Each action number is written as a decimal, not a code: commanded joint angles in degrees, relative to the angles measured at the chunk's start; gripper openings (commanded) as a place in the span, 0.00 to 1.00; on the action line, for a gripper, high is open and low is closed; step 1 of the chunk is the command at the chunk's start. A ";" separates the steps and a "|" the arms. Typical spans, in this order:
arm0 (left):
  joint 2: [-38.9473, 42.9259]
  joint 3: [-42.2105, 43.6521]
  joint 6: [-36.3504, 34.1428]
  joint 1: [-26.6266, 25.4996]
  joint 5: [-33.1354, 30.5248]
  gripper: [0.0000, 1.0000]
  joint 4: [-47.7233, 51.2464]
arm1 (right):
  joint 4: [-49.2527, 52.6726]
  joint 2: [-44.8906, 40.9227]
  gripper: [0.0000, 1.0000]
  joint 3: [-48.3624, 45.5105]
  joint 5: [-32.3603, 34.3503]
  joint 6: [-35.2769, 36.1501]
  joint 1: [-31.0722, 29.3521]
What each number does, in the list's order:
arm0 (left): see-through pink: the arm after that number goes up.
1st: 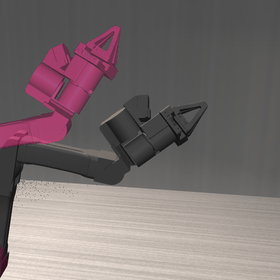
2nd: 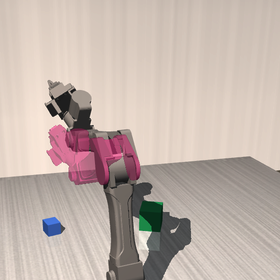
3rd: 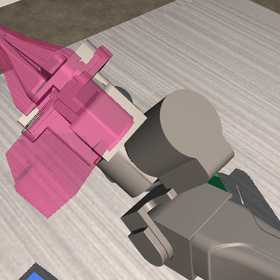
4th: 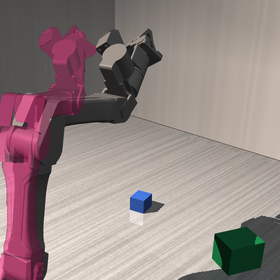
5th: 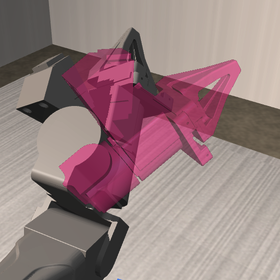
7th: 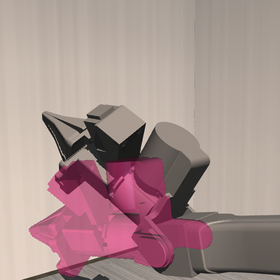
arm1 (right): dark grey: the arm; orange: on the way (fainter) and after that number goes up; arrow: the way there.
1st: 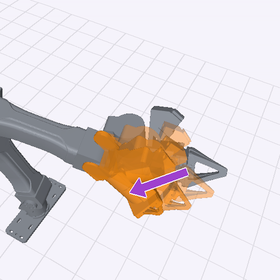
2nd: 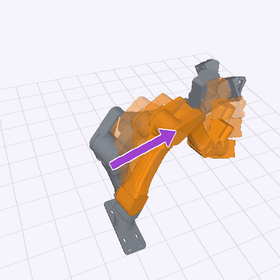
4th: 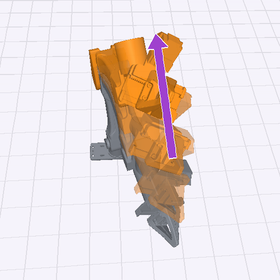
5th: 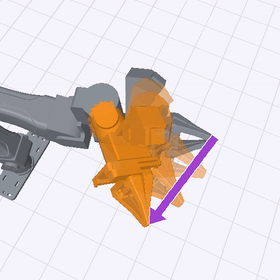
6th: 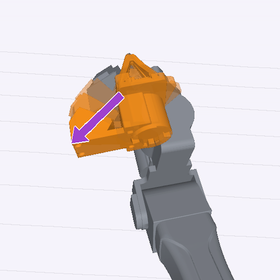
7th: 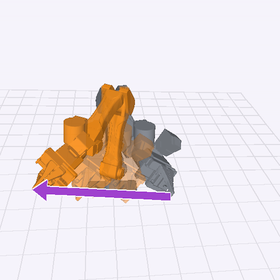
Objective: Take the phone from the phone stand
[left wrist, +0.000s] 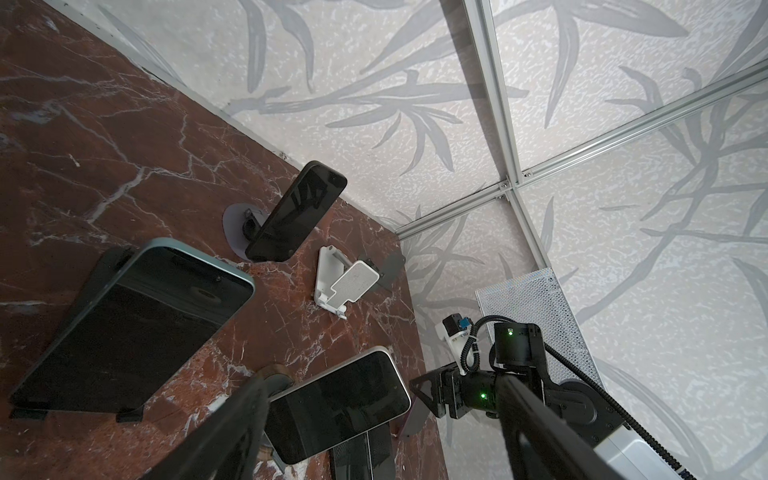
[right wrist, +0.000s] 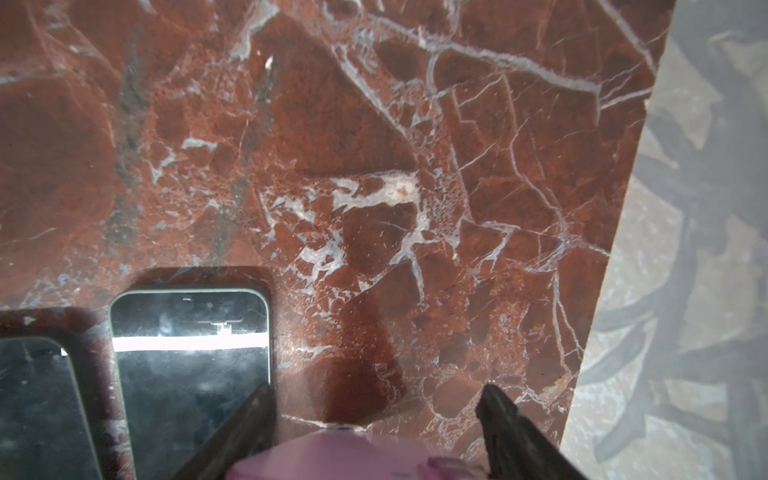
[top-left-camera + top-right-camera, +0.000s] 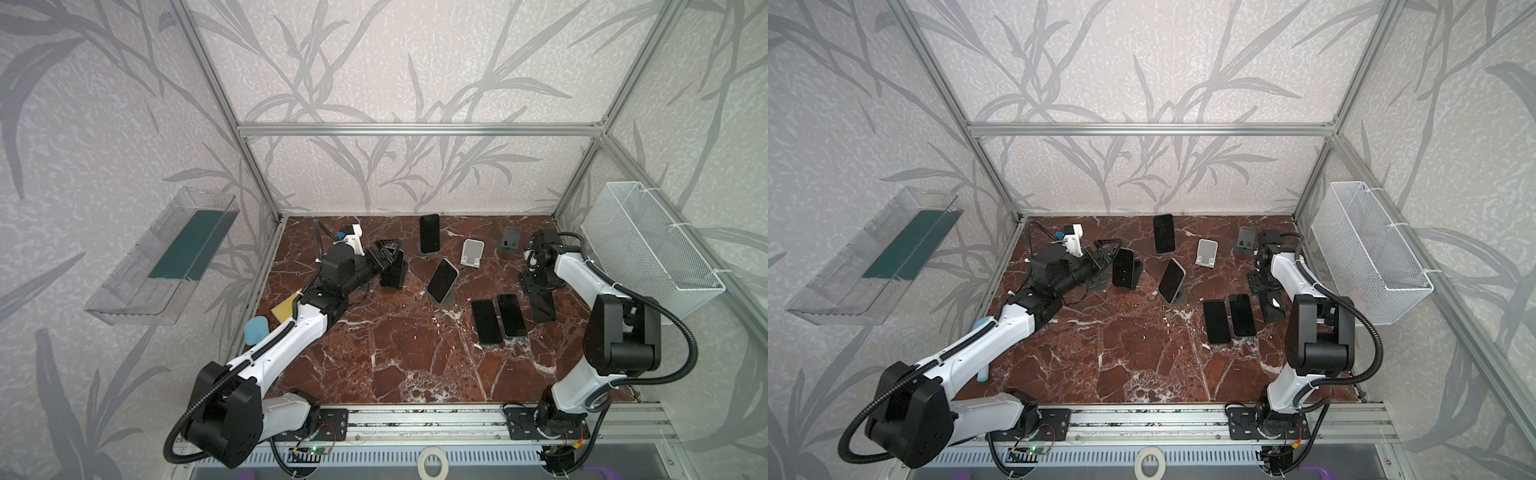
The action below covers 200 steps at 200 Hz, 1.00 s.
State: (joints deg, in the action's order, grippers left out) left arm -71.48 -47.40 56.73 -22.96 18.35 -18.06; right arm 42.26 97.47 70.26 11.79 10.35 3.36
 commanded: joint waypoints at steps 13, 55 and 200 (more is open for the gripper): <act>-0.32 -0.08 0.66 0.57 0.91 0.87 -1.62 | 0.78 2.82 0.72 -0.40 -2.41 -0.93 1.02; -0.35 -0.12 0.39 0.55 0.46 0.87 -1.03 | -1.74 4.56 0.73 -2.70 -3.09 0.02 2.27; -1.54 -0.45 0.40 0.55 1.38 0.86 -1.04 | 0.15 13.48 0.75 1.94 -8.11 -0.08 5.78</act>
State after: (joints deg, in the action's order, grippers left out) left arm -72.55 -47.40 57.06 -22.74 19.16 -18.06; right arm 41.91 108.60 70.91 5.39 10.37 7.97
